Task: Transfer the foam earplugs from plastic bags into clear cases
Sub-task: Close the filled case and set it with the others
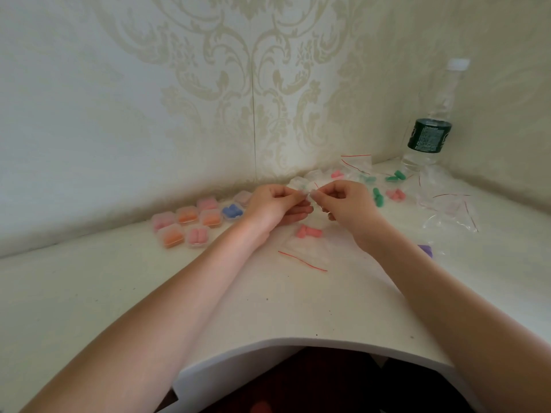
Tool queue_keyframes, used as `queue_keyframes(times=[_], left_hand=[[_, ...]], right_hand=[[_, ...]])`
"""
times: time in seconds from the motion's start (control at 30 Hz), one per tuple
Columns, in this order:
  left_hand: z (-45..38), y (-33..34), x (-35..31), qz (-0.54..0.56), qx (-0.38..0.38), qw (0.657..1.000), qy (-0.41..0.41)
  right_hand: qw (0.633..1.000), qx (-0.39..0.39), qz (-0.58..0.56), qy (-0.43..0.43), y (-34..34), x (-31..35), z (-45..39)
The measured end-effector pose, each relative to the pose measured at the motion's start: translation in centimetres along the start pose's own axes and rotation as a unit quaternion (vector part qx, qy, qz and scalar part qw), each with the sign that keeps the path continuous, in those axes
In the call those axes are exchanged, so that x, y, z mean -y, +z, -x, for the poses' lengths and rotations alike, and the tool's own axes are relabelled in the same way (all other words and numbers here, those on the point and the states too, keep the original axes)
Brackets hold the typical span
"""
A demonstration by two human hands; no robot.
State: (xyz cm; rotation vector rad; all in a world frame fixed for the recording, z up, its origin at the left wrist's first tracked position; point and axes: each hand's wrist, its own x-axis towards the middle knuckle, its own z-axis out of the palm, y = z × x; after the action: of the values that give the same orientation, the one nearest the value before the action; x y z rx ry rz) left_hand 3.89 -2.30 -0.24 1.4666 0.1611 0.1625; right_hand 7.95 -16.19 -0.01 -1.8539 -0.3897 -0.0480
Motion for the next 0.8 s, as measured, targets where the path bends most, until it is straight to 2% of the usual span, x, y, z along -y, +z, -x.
queue_keyframes(times=[0.07,0.1,0.2,0.37,0.8], left_hand=[[0.1,0.0,0.0,-0.013,0.010,1.000,0.006],[0.1,0.1,0.0,-0.023,0.016,1.000,0.008],[0.1,0.3,0.0,-0.052,0.009,0.999,0.011],[0.2,0.5,0.1,-0.088,-0.004,0.995,0.038],[0.0,1.1,-0.1,-0.113,-0.049,0.992,0.021]], right_hand=[[0.999,-0.007,-0.024,0.023,0.1,-0.2,-0.3],[1.000,-0.016,0.007,0.009,0.2,-0.4,-0.3],[0.978,-0.018,0.180,-0.102,0.4,-0.4,-0.1],[0.946,0.007,0.268,-0.181,0.1,0.2,0.5],[0.911,-0.030,0.375,-0.170,1.2,0.9,1.3]])
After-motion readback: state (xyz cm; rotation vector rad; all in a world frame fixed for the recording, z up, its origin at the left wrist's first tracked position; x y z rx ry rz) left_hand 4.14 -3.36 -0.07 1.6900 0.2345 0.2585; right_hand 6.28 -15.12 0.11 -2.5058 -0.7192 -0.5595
